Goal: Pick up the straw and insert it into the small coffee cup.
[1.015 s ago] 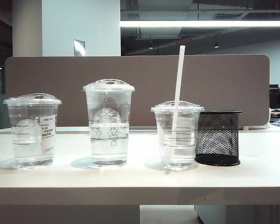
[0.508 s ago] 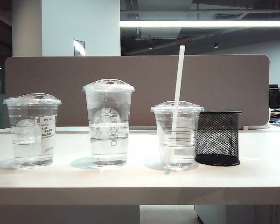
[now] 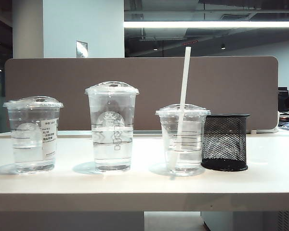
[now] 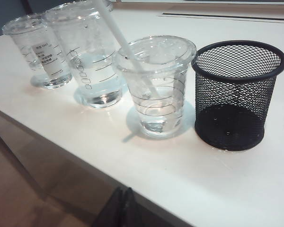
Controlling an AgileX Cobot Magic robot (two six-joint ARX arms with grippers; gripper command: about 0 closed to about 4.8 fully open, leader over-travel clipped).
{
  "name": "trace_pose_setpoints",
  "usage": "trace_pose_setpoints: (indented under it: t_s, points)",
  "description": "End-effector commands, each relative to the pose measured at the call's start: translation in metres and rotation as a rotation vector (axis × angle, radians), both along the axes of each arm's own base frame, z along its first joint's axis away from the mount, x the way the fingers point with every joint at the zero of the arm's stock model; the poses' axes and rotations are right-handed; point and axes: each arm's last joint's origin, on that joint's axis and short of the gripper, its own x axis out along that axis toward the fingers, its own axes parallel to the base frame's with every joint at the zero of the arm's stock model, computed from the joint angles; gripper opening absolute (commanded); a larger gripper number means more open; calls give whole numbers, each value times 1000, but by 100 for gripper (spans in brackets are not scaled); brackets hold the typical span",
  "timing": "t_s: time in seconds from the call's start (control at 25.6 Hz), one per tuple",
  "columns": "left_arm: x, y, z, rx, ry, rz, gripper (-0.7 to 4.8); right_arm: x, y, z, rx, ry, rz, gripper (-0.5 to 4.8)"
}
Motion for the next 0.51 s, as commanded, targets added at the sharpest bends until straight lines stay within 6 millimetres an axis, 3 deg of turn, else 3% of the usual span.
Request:
trace_pose_setpoints:
  t_s: [0.04, 0.39, 0.51]
  points:
    - [0, 0, 0, 3, -6, -2, -4, 0, 0, 0, 2, 2, -1, 0]
    - [0, 0, 0, 3, -5, -2, -5, 0, 0, 0, 1, 0, -3, 0]
    - [0, 0, 0, 3, -5, -2, -5, 5, -7, 1, -8, -16, -127, 0]
